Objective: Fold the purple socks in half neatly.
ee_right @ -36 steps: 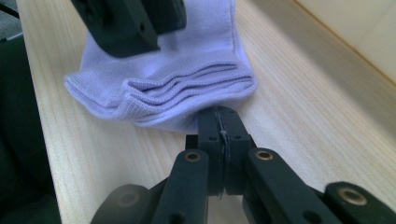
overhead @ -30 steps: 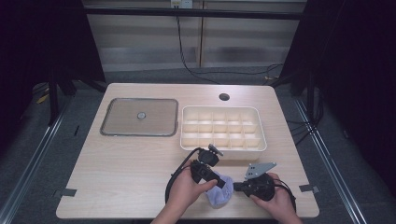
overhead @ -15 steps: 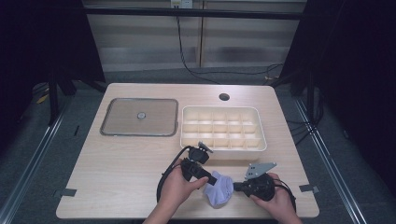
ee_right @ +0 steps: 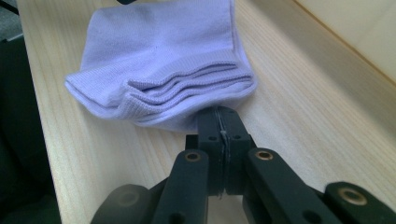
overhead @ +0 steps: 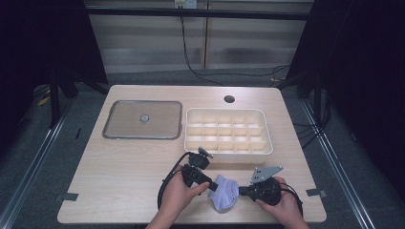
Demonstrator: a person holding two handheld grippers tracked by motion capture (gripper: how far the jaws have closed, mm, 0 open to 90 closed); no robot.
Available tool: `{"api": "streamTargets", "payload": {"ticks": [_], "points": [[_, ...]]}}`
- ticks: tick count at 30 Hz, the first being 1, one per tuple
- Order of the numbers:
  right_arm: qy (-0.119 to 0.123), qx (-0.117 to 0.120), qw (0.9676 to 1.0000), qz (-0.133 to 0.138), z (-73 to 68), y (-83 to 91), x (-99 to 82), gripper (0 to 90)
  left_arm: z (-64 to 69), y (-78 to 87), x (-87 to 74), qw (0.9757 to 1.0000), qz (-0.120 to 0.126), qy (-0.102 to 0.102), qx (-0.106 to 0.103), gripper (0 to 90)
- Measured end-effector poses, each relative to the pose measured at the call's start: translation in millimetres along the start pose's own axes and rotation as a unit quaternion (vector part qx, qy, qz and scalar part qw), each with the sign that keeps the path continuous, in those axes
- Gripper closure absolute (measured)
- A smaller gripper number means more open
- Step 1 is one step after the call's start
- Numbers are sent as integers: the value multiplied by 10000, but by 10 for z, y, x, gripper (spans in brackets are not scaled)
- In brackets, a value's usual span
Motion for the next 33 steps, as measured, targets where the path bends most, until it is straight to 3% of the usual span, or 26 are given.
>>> {"api": "streamTargets", "payload": {"ticks": [11,16,33], "points": [[63,-57,10000,-25,-2,2,1,891,12,-102,-24,9997,-84,143,-156,672],[99,-87,9999,-25,-7,3,3,889,34,-103,-25,9995,-159,152,-214,813],[77,-65,9999,-22,-2,91,-52,900,88,-63,19,9994,-164,109,-280,826]]}}
Point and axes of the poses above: each handheld gripper's, and its own axes: y roughly backward along the jaws, x roughly out of its top, z roughly to its right, the point moved 6 cm from there along -y, roughly forward along the jaws, and after that the axes turned 2 degrees about -z, right-handed, at the moved point
